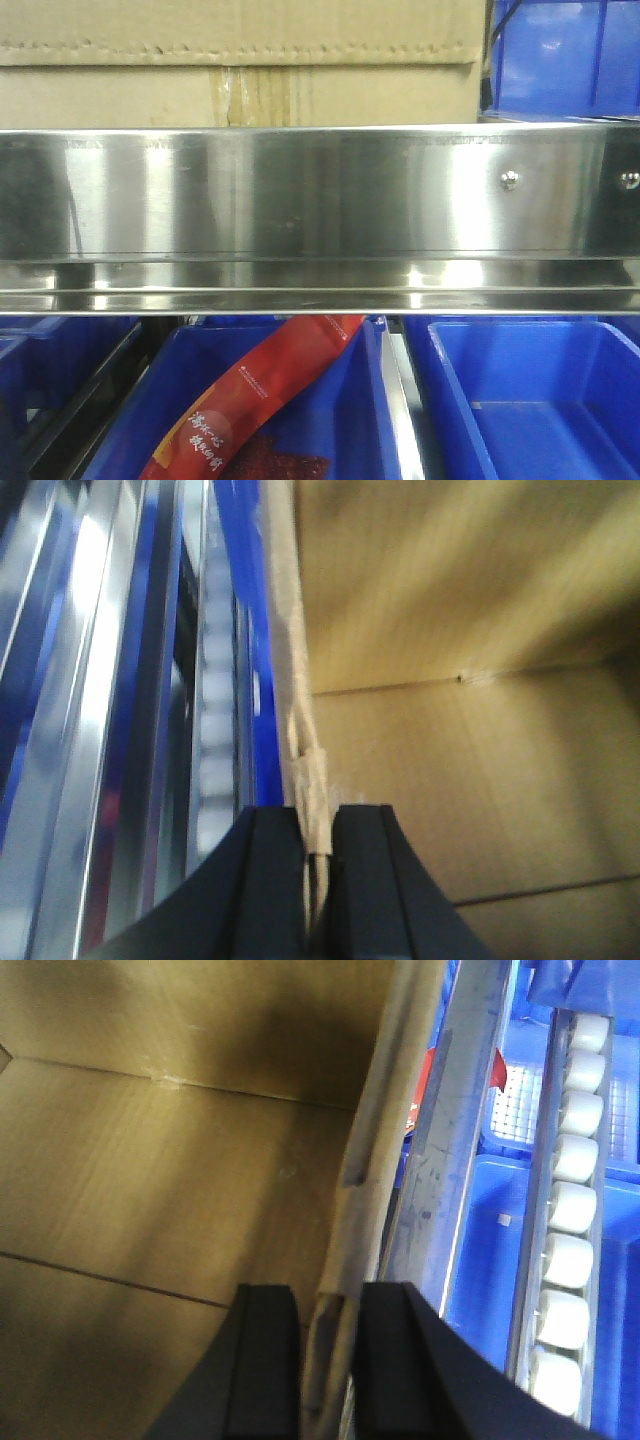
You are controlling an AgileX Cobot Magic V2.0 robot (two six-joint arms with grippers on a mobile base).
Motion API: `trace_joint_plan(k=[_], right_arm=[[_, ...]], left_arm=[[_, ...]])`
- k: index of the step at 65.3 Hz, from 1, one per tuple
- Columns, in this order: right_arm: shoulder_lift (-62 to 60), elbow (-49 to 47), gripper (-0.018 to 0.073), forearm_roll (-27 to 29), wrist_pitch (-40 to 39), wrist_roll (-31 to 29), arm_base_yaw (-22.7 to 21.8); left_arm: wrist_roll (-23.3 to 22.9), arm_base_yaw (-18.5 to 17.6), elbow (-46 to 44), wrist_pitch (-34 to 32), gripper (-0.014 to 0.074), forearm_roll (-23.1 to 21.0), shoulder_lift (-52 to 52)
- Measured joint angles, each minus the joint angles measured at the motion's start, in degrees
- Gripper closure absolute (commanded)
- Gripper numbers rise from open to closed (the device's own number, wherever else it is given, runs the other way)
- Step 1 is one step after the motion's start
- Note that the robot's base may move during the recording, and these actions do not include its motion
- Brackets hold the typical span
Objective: Grab carton from right shelf to conveyor
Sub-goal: 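Pinch the carton's side walls with both grippers, then lift the carton off the shelf with both grippers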
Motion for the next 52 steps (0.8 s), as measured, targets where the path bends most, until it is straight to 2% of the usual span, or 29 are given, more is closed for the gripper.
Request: trace_joint_plan(k=[11, 24, 35, 45, 52], right_arm=[[-5.56, 0.00, 0.0628, 0.07, 1.18, 0.12, 0.18], [-14.36, 3.47, 0.0628, -2.01, 1.76, 0.12, 0.86], [-22.30, 13.98, 0.0628, -4.21, 1.20, 0.33, 3.36], [-31.00, 25.51, 0.0628, -4.49, -3.65, 1.76, 6.09], [-36.04, 32.26, 0.0628, -4.10, -6.59, 2.73, 7.14]], left_arm=[[-0.12, -0.27, -1.37, 4.18, 0.0606, -1.67, -3.89], [-0.35, -3.83, -1.08, 5.23, 0.0606, -1.95, -9.60], [-1.87, -8.15, 3.44, 6.33, 0.0606, 1.01, -14.28], [-4.32, -11.76, 9.01, 6.96, 0.0606, 5.22, -20.62], [-5.72, -13.67, 13.36, 6.96, 0.0606, 6.06, -25.16]])
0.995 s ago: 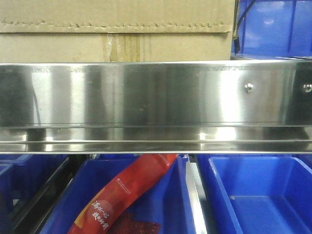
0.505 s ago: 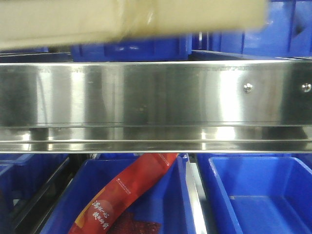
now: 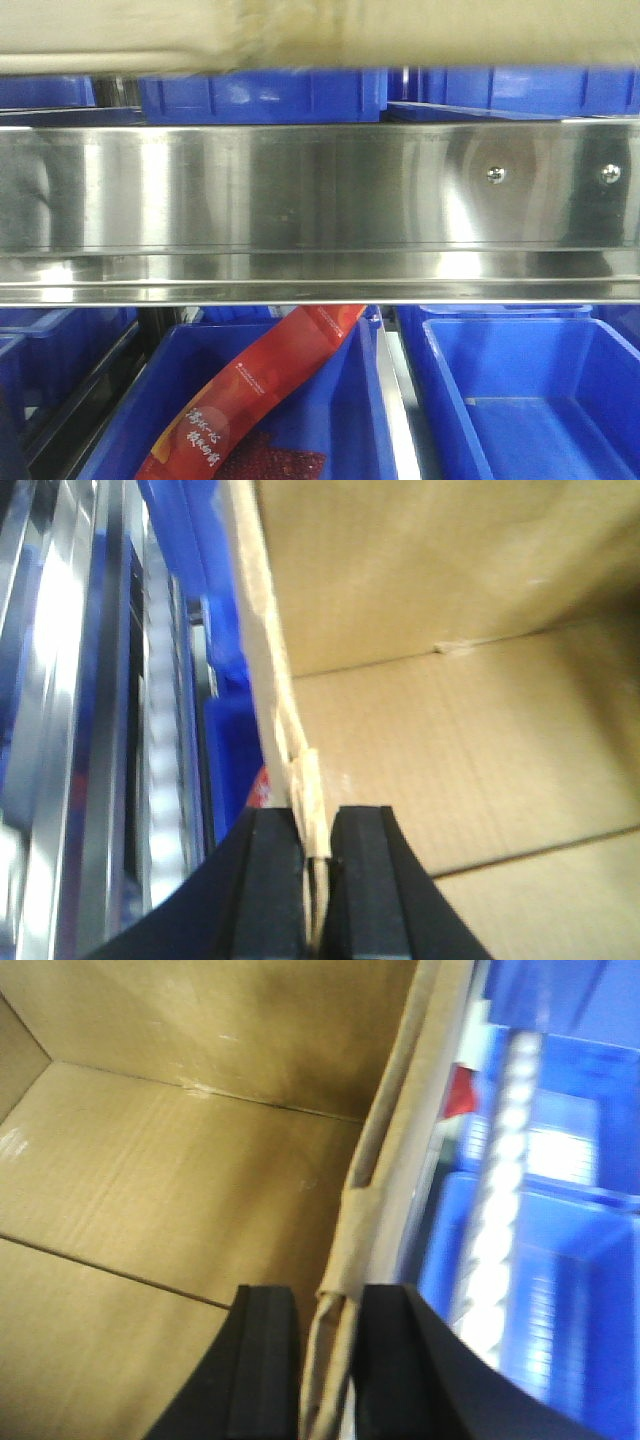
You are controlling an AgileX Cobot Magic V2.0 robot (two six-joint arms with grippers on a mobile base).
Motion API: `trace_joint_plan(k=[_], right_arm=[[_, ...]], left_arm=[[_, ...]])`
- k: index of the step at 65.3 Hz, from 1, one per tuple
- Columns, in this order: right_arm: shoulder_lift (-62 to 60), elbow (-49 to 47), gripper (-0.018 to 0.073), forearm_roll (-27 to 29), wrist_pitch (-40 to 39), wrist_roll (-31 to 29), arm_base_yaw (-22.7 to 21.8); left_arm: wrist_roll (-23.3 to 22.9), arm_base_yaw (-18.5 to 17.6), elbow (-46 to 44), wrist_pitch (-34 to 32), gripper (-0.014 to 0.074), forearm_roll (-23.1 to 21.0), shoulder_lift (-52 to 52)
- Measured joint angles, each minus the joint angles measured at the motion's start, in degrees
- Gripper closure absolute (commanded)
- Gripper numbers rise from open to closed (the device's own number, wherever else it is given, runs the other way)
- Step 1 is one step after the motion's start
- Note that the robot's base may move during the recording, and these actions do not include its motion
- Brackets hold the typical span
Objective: Grab carton from right shelf to conveyor
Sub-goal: 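Lift the carton off the shelf with both grippers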
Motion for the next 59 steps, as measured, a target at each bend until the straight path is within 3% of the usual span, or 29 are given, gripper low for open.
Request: trace_joint_plan(k=[16, 29, 59], right_arm=[[-6.55, 4.63, 0.0628, 2.25, -2.24, 0.31, 0.27], [-8.27, 4.63, 0.0628, 3.15, -6.09, 0.00, 0.35], [-8.27, 4.63, 0.0628, 3.17, -6.32, -0.13, 0.35]], left_arm=[[-2.09, -3.28, 6.97, 0.12, 0.0606, 0.23, -8.56], [-2.44, -3.37, 7.10, -1.30, 0.0606, 0.44, -11.99], [-2.44, -3.40, 7.14, -2.19, 0.0606, 0.55, -12.10]])
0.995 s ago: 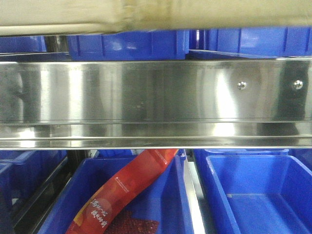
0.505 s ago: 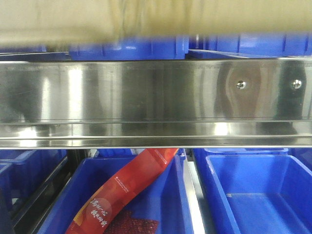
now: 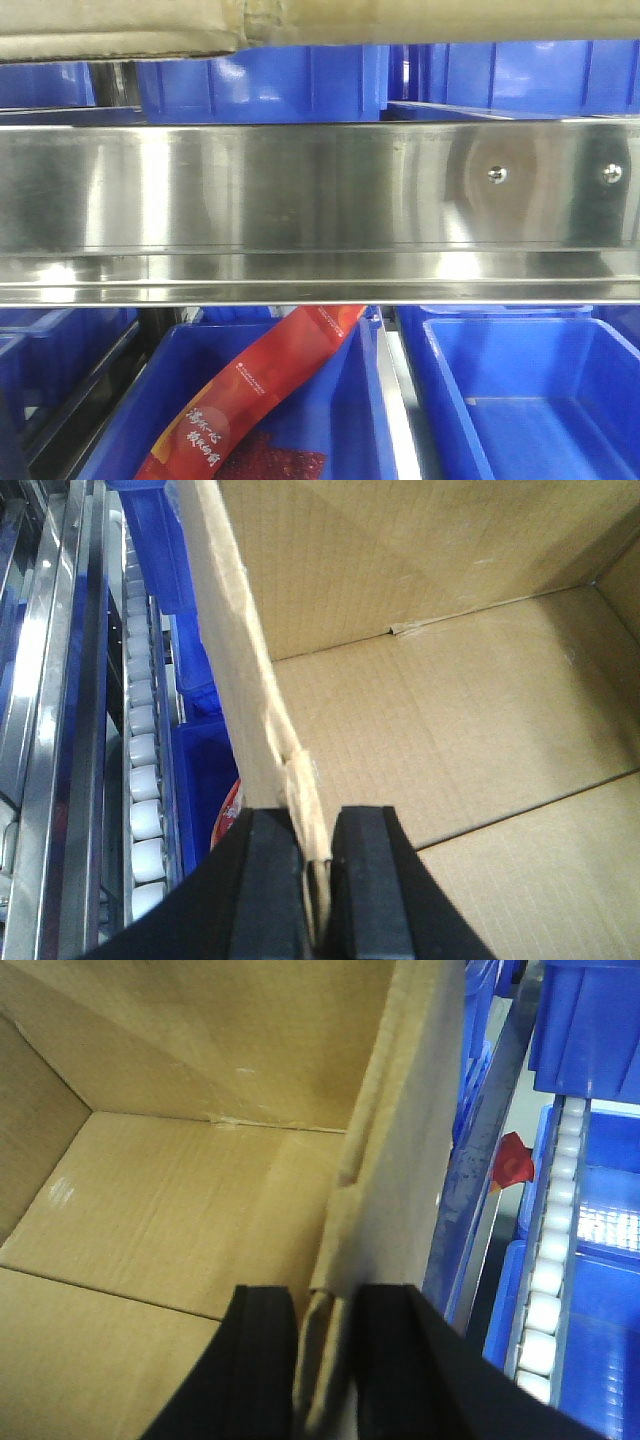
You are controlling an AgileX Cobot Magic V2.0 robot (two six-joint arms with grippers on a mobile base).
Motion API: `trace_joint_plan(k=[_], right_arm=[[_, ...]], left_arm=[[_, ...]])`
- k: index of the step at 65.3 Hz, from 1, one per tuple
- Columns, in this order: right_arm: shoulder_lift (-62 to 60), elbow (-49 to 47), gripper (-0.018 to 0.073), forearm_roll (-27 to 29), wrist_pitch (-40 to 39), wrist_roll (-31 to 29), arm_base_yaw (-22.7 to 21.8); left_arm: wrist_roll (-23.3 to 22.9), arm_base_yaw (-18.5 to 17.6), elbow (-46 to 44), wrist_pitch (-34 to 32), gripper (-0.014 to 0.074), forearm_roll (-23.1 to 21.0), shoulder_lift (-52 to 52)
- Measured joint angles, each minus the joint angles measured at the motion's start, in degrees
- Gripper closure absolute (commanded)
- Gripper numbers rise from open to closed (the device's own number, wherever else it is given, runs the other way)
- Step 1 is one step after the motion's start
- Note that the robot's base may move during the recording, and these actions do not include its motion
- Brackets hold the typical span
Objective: Grab carton from right shelf to conveyor
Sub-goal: 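Lift the carton off the shelf with both grippers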
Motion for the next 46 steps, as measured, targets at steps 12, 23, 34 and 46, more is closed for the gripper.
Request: trace_joint_plan(k=[12, 23, 34, 46], right_arm=[[0.00, 0.00, 0.0628, 0.00, 0.00, 0.00, 0.00], [0.00, 0.00, 0.0628, 0.00, 0.00, 0.00, 0.00], [0.00, 0.00, 0.0628, 0.00, 0.00, 0.00, 0.00], [0.00, 0.00, 0.0628, 0.00, 0.00, 0.00, 0.00]], left_arm=[[-0.11, 0.00, 0.00, 0.01, 0.0606, 0.11, 0.00], [-0.11, 0.00, 0.00, 0.01, 0.0606, 0.11, 0.00], [-0.11, 0.00, 0.00, -0.03, 0.0606, 0.11, 0.00], [-0.11, 0.00, 0.00, -0.03, 0.0606, 0.11, 0.00]])
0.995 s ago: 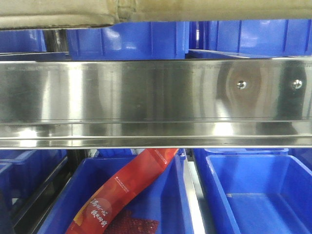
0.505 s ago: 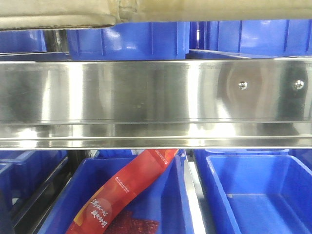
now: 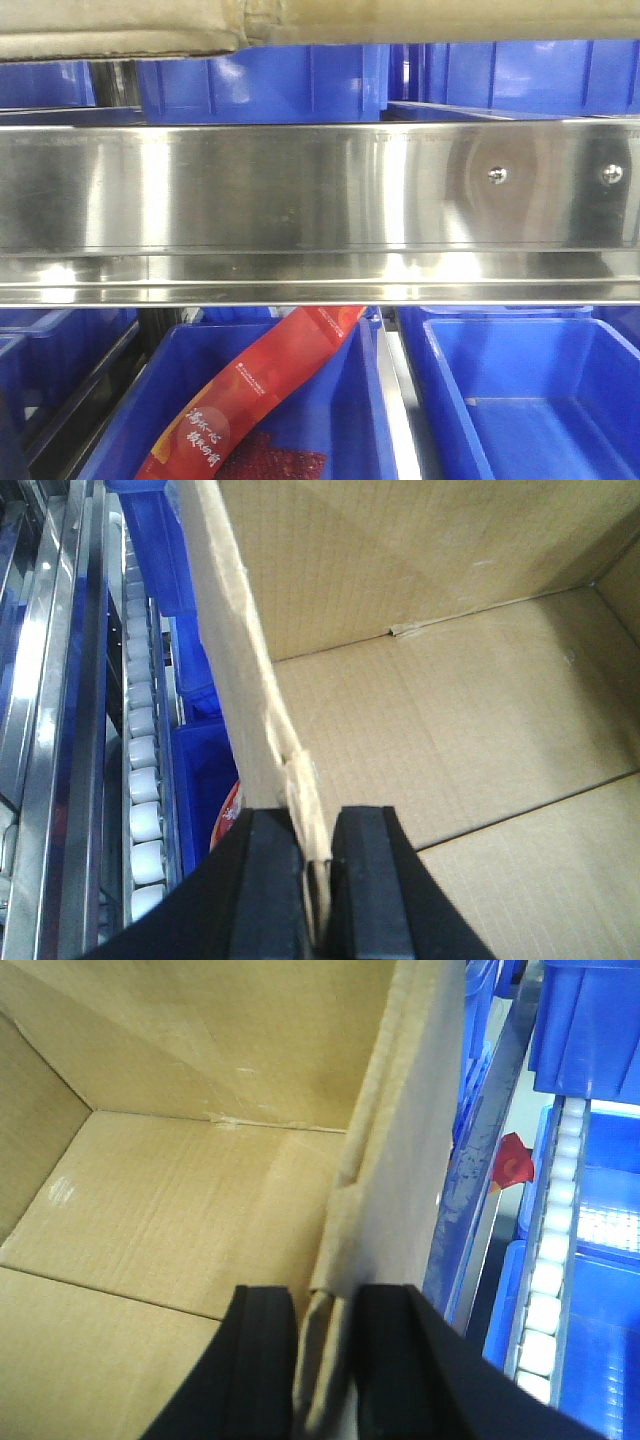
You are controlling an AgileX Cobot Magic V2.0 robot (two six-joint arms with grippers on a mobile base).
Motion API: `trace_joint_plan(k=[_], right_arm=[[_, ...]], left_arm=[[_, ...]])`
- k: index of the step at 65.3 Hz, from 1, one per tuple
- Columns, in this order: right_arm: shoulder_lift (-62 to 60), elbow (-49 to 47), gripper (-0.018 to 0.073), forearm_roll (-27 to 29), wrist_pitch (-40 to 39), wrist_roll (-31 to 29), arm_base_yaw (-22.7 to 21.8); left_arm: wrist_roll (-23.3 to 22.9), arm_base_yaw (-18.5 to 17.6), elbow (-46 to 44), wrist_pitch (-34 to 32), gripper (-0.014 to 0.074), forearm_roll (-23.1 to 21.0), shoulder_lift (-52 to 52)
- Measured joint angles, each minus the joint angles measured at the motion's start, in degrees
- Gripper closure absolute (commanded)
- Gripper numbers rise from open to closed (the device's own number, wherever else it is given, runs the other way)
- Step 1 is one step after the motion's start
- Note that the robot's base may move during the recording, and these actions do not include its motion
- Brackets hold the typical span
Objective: Grab carton from right shelf to conveyor
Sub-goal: 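Lift the carton off the shelf with both grippers, then hold the carton with both grippers while driving away from the shelf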
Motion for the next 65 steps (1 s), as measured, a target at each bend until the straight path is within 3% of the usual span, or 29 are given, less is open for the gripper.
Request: trace_joint_plan(k=[65], right_arm=[[0.00, 0.08, 0.0628, 0.10, -0.26, 0.00, 0.00]], left_arm=[[0.00, 0.00, 0.00, 0.00, 0.0606, 0.22, 0.21]])
